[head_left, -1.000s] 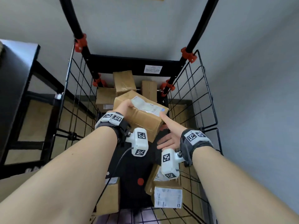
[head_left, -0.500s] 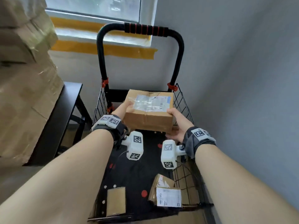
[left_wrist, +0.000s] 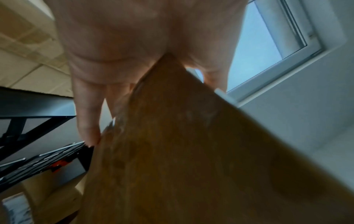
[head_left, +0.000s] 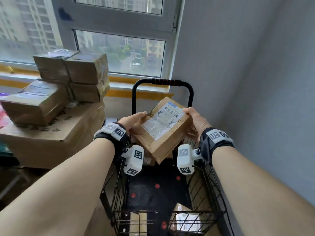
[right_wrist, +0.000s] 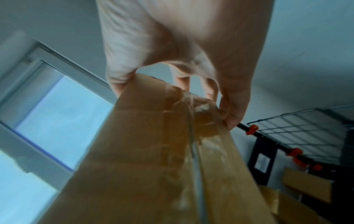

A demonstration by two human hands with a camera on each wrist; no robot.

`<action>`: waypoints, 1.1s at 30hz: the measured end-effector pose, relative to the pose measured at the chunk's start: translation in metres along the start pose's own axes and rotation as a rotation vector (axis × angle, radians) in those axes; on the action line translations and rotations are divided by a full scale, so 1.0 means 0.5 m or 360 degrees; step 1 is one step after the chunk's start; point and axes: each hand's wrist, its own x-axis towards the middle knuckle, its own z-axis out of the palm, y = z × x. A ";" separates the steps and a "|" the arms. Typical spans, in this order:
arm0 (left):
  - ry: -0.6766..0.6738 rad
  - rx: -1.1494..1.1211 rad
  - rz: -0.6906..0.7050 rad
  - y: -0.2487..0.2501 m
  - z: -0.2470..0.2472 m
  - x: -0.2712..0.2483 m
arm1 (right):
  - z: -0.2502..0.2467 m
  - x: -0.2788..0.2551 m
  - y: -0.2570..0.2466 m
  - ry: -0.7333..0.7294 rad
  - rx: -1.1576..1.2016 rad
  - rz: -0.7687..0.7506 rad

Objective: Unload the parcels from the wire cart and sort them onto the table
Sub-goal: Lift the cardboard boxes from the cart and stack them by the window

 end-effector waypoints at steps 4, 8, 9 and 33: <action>-0.0219 0.0002 0.0109 0.030 -0.050 -0.083 | 0.055 -0.037 -0.053 0.0029 0.0091 -0.0148; -0.0223 -0.0113 0.0261 0.049 -0.121 -0.090 | 0.138 -0.010 -0.073 -0.0032 0.0168 -0.0188; -0.0164 -0.0146 0.0321 0.050 -0.146 -0.080 | 0.167 -0.016 -0.078 -0.0081 0.0153 -0.0204; 0.0696 0.0634 0.0440 0.021 -0.761 0.180 | 0.735 0.102 -0.096 -0.0037 -0.0025 0.0079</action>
